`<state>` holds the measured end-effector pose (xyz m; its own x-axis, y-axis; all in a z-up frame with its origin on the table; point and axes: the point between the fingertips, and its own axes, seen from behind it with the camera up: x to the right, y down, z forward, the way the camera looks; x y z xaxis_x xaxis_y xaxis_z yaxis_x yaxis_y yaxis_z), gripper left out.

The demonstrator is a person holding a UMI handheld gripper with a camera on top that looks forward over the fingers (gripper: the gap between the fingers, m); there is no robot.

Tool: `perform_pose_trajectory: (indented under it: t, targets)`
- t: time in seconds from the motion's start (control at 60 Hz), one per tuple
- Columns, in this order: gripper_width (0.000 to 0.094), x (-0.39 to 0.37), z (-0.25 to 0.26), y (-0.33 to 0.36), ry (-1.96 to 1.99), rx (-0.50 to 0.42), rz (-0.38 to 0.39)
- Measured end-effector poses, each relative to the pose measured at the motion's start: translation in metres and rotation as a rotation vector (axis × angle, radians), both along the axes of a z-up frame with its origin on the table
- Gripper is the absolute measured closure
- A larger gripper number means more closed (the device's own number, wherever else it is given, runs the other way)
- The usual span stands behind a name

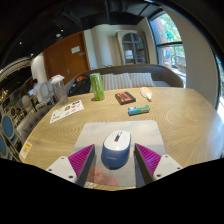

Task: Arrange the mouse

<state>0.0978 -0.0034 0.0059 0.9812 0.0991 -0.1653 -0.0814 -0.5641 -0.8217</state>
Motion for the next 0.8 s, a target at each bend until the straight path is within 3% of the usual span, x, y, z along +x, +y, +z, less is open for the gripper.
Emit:
perform_pose_trajectory:
  t: [0.317, 0.45, 0.65, 0.8]
  targets:
    - [0.0103, -0.02, 0.035, -0.122, 0.028, 0.14, -0.009]
    - [0.0103, -0.019, 0.018, -0.18, 0.046, 0.129, -0.03]
    - [0.0101, -0.001, 0.002, -0.217, 0.091, 0.196, -0.122]
    - [0.0136, 0.021, -0.045, -0.223, 0.119, 0.165, -0.254]
